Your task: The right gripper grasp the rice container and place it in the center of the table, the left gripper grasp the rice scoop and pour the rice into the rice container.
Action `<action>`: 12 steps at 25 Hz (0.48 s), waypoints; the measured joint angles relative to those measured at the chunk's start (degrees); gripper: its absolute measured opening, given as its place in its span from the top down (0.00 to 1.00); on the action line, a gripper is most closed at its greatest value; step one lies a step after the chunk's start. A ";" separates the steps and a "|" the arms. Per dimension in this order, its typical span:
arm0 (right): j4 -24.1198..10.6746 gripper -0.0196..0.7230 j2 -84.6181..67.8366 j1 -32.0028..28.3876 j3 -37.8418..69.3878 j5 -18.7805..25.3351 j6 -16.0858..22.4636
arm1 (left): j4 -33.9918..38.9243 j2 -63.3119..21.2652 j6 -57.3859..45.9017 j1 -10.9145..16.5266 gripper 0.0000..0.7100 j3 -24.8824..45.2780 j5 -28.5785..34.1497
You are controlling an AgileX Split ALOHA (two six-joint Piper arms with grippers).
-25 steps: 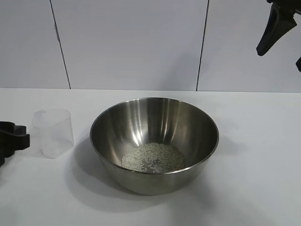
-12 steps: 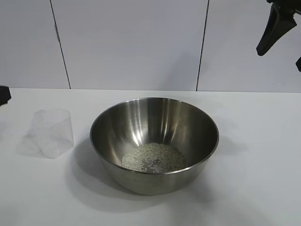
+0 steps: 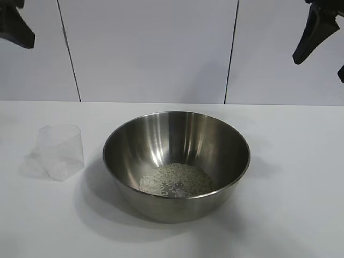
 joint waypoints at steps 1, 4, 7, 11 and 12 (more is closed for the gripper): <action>0.65 0.27 0.00 0.00 0.00 0.64 -0.75 | -0.80 1.66 0.05 0.00 0.37 -3.42 4.26; 3.85 0.27 0.00 0.00 0.00 2.29 -3.45 | -4.51 6.44 2.85 -0.59 0.37 -11.95 12.88; 7.53 0.27 0.00 0.00 0.00 4.21 -5.77 | -9.27 11.47 5.90 -0.88 0.37 -18.58 19.19; 10.18 0.27 0.00 0.00 0.00 6.17 -6.59 | -15.99 16.76 9.37 -0.88 0.37 -23.15 24.45; 10.41 0.27 0.00 0.00 0.00 6.42 -6.77 | -17.96 17.65 10.25 -0.88 0.36 -23.49 24.68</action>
